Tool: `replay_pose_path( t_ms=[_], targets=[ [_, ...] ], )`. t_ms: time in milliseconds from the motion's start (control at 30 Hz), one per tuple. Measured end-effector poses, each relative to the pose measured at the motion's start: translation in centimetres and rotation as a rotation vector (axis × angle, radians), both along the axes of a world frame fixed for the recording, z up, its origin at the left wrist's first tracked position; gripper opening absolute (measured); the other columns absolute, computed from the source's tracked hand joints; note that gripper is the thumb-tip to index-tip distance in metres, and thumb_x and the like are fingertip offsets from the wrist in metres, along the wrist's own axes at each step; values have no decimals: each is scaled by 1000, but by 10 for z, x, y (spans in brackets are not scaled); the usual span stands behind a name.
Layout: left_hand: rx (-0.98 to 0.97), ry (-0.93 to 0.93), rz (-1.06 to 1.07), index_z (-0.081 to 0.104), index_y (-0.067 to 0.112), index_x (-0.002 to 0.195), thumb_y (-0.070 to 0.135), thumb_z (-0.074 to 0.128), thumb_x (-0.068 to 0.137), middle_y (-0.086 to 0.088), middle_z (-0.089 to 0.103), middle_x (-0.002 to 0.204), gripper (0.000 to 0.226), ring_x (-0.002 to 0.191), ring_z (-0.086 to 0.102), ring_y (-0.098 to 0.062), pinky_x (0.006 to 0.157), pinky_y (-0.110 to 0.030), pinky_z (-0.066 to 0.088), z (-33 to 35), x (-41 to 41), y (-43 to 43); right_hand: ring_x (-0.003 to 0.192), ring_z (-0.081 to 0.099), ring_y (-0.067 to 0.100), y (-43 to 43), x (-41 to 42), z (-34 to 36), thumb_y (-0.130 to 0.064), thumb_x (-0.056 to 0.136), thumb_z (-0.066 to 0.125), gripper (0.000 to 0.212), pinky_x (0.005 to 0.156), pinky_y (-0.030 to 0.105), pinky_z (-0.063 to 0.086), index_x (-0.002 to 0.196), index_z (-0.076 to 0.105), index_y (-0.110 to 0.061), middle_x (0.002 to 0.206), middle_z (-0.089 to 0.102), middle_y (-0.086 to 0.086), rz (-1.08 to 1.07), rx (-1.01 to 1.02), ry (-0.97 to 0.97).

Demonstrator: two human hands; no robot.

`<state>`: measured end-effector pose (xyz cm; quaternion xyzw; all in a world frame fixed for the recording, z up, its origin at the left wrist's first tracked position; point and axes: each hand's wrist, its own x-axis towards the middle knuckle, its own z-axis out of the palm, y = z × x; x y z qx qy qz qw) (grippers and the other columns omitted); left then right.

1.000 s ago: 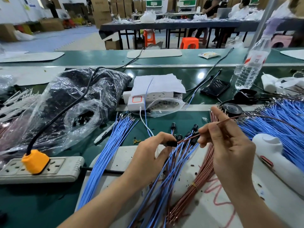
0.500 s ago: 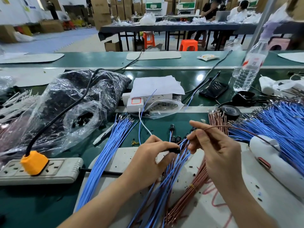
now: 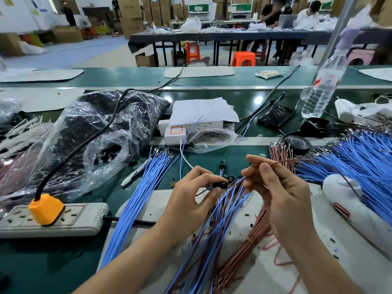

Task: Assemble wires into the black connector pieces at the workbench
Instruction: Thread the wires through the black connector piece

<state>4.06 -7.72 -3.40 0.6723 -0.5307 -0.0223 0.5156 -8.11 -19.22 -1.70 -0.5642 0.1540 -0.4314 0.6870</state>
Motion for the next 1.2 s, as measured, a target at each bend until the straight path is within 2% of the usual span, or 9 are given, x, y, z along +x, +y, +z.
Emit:
replay_pose_path(
  t_ms=[200, 400, 533, 667, 767, 867, 1000, 1100, 1200],
  targets=[
    [-36, 53, -1, 69, 9, 104, 14, 60, 87, -2, 62, 96, 20, 90, 60, -13, 82, -25, 49, 0, 0, 0, 64, 67, 14, 4, 0, -1, -13, 82, 62, 13, 67, 21, 56, 87, 73, -18, 77, 73, 6, -2, -200, 156],
    [-26, 98, -55, 70, 7, 102, 10, 67, 85, -2, 63, 94, 18, 86, 62, -18, 79, -36, 51, -3, 1, -1, 62, 67, 8, 10, 2, -7, -5, 84, 66, 21, 64, 12, 51, 82, 71, -24, 76, 73, -2, -50, -334, 248],
    [-23, 82, -56, 70, 7, 100, 4, 71, 81, -3, 63, 91, 19, 82, 60, -19, 77, -39, 51, -4, 1, -1, 59, 64, 6, 11, 3, -9, -7, 82, 68, 16, 62, 12, 50, 77, 71, -21, 70, 72, -3, -40, -323, 270],
    [-6, 39, -46, 70, 9, 98, 15, 68, 83, 1, 63, 88, 16, 82, 59, -15, 75, -35, 49, -3, 3, 0, 54, 63, 3, 11, 3, -13, -5, 81, 70, 16, 57, 9, 47, 75, 71, -19, 62, 69, -6, -31, -399, 310],
    [14, 66, -47, 70, 13, 98, 19, 67, 83, 4, 63, 88, 16, 82, 57, -13, 76, -33, 47, -3, 4, 0, 53, 64, 6, 12, 3, -11, -17, 78, 72, 4, 57, 11, 49, 75, 72, -19, 62, 70, -4, -28, -336, 274],
    [8, 65, -33, 70, 15, 97, 18, 68, 83, 4, 64, 88, 15, 82, 57, -9, 76, -27, 46, -4, 4, -1, 53, 62, 14, 9, 3, -9, -37, 75, 63, 23, 55, 20, 52, 79, 72, -16, 65, 69, 9, -9, -174, 190],
    [10, 29, -7, 71, 15, 97, 18, 70, 84, 5, 65, 91, 14, 91, 56, -14, 82, -27, 45, -4, 4, 0, 50, 56, 16, 1, 0, -9, -33, 86, 54, 26, 49, 21, 48, 80, 75, -19, 63, 65, 12, -79, -129, 150],
    [9, -17, -43, 71, 10, 96, 15, 70, 82, 0, 65, 91, 15, 90, 57, -18, 82, -31, 46, -5, 2, -1, 48, 51, 0, 8, 4, -16, -37, 85, 53, 25, 50, 12, 41, 87, 76, -29, 57, 63, -5, -4, -316, 267],
    [0, 32, -109, 69, 4, 95, 10, 68, 83, -6, 62, 88, 13, 81, 58, -19, 76, -34, 49, -5, 1, -2, 59, 58, -9, 14, 8, -19, -43, 79, 57, 38, 60, 4, 40, 109, 71, -24, 68, 66, -23, 138, -354, 380]
  ],
)
